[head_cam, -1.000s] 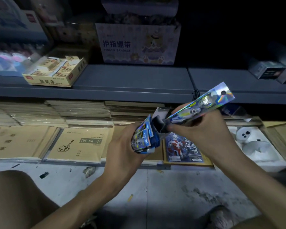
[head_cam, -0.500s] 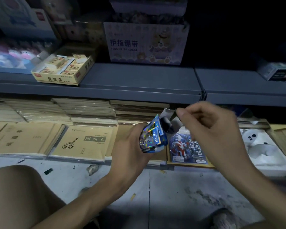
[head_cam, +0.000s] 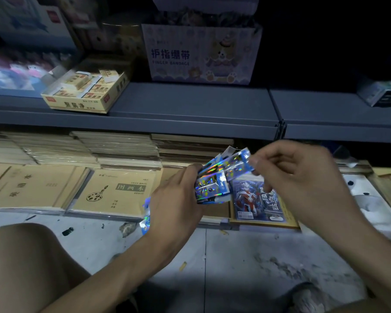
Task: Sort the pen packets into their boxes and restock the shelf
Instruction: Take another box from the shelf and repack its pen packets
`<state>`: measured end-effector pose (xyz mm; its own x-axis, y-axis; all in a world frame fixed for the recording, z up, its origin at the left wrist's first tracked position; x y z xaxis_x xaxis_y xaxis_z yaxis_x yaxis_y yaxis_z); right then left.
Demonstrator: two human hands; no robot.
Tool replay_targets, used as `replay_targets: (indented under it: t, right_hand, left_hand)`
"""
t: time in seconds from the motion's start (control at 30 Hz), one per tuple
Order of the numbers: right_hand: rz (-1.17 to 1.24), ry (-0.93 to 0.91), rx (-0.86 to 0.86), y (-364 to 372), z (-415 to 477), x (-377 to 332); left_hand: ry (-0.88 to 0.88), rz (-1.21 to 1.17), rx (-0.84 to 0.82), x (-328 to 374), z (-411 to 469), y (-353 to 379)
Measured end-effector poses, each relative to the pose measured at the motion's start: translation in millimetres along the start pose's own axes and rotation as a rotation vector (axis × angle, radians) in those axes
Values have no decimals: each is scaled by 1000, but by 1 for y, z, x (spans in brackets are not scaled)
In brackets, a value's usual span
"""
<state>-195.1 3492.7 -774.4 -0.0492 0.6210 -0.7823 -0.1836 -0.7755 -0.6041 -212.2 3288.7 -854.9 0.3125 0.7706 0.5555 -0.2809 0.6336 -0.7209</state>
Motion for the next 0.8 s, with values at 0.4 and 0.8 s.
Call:
replay_targets:
  t: [0.4, 0.8]
  right_hand:
    - [355, 184, -5, -1, -5, 6]
    - [509, 80, 258, -80, 11, 13]
  left_hand:
    - [25, -8, 27, 3, 1, -2]
    - [-220, -473, 25, -20, 1, -9]
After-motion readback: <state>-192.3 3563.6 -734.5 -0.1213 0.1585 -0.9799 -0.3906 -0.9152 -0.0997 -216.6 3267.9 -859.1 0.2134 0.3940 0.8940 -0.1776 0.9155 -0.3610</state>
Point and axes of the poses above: each hand's wrist, its own z-axis towards the middle knuckle, its own y-axis out of the palm, x = y × z, the point moved 10 cm from there along z, towards the middle knuckle, and after that the axes turned 11 degrees about -z, right-handed, at the moved point
